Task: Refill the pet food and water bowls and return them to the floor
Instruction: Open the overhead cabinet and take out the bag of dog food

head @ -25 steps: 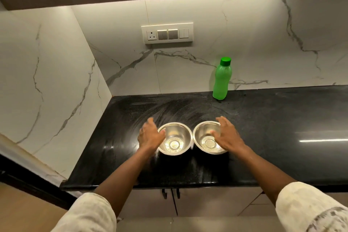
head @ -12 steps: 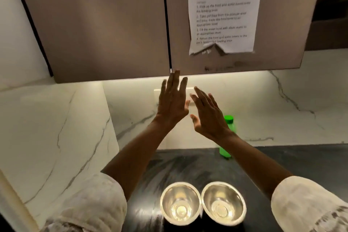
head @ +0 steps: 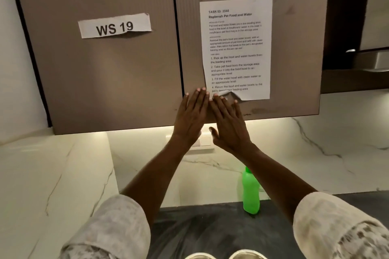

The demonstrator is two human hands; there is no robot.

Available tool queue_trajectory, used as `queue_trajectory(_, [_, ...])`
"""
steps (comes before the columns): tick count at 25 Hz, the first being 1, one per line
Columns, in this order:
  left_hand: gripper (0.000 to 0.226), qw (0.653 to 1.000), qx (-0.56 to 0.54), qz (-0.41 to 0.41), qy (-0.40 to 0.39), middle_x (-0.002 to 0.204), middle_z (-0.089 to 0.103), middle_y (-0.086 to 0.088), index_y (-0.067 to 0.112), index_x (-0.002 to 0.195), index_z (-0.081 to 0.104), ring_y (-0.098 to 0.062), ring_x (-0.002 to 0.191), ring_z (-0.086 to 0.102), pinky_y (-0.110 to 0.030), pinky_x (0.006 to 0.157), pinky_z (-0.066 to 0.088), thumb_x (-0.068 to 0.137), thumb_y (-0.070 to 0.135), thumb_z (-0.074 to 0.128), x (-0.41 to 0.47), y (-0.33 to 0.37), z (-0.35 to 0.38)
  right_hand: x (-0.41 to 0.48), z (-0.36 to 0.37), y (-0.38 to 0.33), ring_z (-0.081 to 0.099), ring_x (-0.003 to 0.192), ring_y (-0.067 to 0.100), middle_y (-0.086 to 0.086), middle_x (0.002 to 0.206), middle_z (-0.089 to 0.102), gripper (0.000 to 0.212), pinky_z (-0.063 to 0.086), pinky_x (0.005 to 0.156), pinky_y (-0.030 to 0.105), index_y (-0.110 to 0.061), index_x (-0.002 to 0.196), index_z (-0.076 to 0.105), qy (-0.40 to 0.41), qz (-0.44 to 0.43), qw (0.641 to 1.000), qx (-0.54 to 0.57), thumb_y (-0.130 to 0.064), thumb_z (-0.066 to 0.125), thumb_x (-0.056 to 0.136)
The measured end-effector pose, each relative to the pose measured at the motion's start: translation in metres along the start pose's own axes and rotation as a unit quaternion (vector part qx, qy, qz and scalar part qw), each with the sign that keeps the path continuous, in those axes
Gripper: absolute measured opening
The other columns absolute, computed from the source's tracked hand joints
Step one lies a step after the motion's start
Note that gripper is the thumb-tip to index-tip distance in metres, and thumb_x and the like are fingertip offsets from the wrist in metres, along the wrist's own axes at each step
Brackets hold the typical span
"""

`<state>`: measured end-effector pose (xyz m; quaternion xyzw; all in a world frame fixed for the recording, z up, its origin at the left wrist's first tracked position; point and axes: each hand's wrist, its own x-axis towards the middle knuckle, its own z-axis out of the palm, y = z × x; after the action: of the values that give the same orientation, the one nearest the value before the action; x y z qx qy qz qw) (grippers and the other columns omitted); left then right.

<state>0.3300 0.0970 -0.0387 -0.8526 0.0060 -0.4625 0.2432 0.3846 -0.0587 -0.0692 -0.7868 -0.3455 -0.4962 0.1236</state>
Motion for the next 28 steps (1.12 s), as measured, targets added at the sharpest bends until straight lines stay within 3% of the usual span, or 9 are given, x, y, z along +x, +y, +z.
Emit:
queue_trajectory(5, [0.072, 0.996, 0.045, 0.053, 0.047, 0.161, 0.041, -0.025, -0.003, 0.155, 0.040, -0.042, 0.152, 0.036, -0.057, 0.123, 0.033, 0.084, 0.007, 0.046, 0.003, -0.005, -0.001, -0.003, -0.003, -0.009, 0.020, 0.158, 0.028, 0.010, 0.171, 0.021, 0.103, 0.016, 0.122, 0.065, -0.010, 0.162, 0.026, 0.030, 0.029, 0.999, -0.026, -0.036, 0.075, 0.074])
queue_trajectory(9, [0.069, 0.994, 0.048, 0.065, 0.075, 0.157, 0.047, -0.024, -0.002, 0.151, 0.047, -0.041, 0.149, 0.041, -0.060, 0.122, 0.030, 0.084, 0.010, 0.056, -0.010, -0.005, -0.018, -0.011, -0.010, -0.018, 0.031, 0.153, 0.030, 0.008, 0.166, 0.033, 0.103, 0.017, 0.120, 0.069, -0.014, 0.158, 0.034, 0.051, 0.053, 0.996, -0.046, -0.043, 0.081, 0.071])
queue_trajectory(15, [0.064, 0.989, 0.004, 0.052, 0.135, 0.148, 0.057, -0.026, -0.006, 0.142, 0.058, -0.042, 0.143, 0.050, -0.062, 0.110, 0.046, 0.081, 0.006, 0.072, -0.039, 0.010, -0.053, -0.031, -0.037, -0.034, 0.045, 0.143, 0.032, 0.009, 0.157, 0.046, 0.082, 0.023, 0.120, 0.063, -0.012, 0.151, 0.046, 0.134, 0.044, 0.990, -0.003, -0.044, 0.071, 0.081])
queue_trajectory(23, [0.046, 0.976, -0.023, 0.124, 0.180, 0.144, 0.059, -0.027, -0.007, 0.135, 0.063, -0.043, 0.138, 0.054, -0.064, 0.106, 0.050, 0.090, -0.004, 0.067, -0.070, 0.051, -0.135, -0.076, -0.099, -0.028, 0.046, 0.144, 0.032, 0.011, 0.156, 0.048, 0.072, 0.032, 0.117, 0.058, -0.007, 0.150, 0.048, 0.187, 0.049, 0.978, 0.073, -0.032, 0.067, 0.085])
queue_trajectory(28, [0.052, 0.975, -0.068, 0.109, 0.180, 0.148, 0.055, -0.028, -0.009, 0.139, 0.059, -0.044, 0.142, 0.049, -0.056, 0.114, 0.047, 0.089, -0.004, 0.071, -0.085, 0.099, -0.198, -0.118, -0.154, -0.009, 0.041, 0.149, 0.029, 0.011, 0.161, 0.042, 0.070, 0.030, 0.119, 0.061, -0.009, 0.154, 0.043, 0.174, 0.048, 0.980, 0.090, -0.034, 0.059, 0.090])
